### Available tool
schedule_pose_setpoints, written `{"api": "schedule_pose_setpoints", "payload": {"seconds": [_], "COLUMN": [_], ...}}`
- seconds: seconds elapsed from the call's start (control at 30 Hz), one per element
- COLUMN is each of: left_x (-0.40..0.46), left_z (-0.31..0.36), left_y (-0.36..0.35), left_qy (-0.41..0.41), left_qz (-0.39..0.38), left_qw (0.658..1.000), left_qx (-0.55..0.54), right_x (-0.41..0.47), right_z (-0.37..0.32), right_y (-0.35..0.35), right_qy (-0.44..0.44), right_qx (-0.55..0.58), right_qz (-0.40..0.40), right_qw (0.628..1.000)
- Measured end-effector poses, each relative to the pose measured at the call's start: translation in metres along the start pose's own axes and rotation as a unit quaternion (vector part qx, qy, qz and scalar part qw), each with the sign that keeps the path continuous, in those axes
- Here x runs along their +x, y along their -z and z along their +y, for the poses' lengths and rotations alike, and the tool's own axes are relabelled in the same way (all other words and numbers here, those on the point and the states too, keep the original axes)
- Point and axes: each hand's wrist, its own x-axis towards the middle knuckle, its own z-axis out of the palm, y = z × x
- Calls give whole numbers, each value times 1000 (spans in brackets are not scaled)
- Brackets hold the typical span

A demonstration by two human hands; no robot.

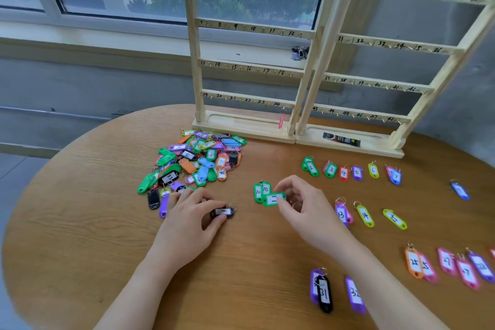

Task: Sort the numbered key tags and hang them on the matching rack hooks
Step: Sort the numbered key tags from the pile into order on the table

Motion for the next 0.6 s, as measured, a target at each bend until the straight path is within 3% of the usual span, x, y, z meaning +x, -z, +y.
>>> {"api": "schedule_pose_setpoints", "payload": {"seconds": [0.2,0.4,0.6], "left_x": [2,5,21], "left_z": [1,16,50], "left_y": [1,5,-1], "left_qy": [12,85,66], "left_qz": [-11,-31,-41], "left_qw": [999,992,983], "left_qx": [-34,-93,-164], "right_x": [-30,-54,-69], "right_z": [13,30,42], "right_y": [23,47,68], "right_qy": [-13,-29,-44], "right_qx": [-10,-12,-21], "right_qz": [35,64,90], "right_qw": [999,997,995]}}
